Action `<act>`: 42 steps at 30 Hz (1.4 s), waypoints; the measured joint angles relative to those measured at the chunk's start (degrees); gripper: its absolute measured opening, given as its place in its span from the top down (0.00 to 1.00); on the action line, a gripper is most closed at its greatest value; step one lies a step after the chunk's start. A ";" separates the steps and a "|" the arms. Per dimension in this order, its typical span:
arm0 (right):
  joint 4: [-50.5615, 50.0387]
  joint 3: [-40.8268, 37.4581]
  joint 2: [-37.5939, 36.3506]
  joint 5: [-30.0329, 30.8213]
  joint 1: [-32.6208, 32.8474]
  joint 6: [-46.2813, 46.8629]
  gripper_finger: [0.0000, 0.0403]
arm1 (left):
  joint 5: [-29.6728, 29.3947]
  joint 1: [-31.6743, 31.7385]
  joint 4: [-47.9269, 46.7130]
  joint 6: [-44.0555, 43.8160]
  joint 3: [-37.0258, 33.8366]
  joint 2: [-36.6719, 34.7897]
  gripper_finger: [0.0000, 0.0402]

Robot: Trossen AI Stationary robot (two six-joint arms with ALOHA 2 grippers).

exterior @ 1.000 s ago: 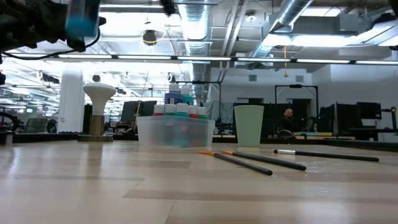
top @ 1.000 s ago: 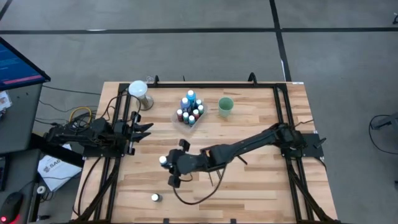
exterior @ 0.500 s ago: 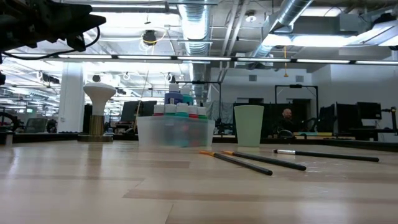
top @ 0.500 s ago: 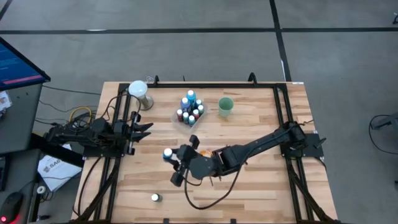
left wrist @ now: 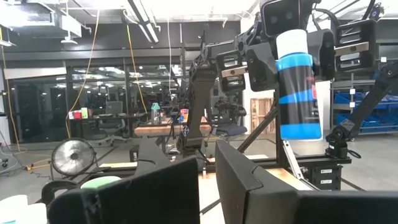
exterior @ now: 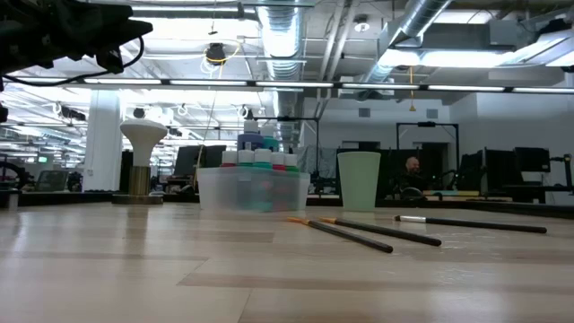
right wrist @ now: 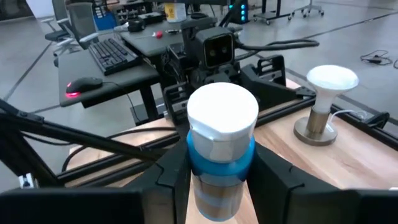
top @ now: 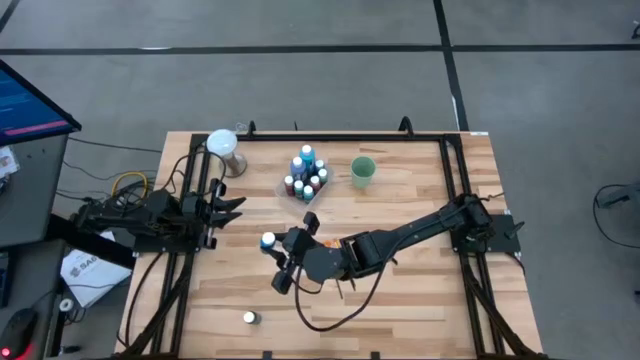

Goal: Pick & Place Paint Supplies
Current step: Put the small blue paint bottle into the transparent bin

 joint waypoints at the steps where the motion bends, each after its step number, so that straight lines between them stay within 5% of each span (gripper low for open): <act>1: 0.33 0.00 0.00 0.26 0.00 -0.05 0.71 | 0.00 0.00 0.00 0.02 0.00 0.00 1.00; 20: 0.96 0.00 0.02 1.61 -7.33 -1.76 0.71 | -0.02 0.01 0.41 0.02 0.00 0.00 1.00; 29: -13.19 -0.02 0.04 1.29 -15.03 -4.08 0.71 | -0.01 0.00 0.73 0.01 0.00 0.00 1.00; 32: -14.38 -0.04 0.04 -3.57 -16.30 -7.98 0.71 | 0.00 0.00 0.74 0.02 0.00 -0.02 1.00; 36: -7.37 -3.36 -0.07 -11.12 -18.11 -10.38 0.71 | -0.02 -0.73 1.14 0.02 0.00 -0.11 1.00; 42: 7.69 -14.05 0.17 -11.83 -20.00 -10.54 0.71 | -0.02 -1.40 1.14 0.02 0.00 -0.13 1.00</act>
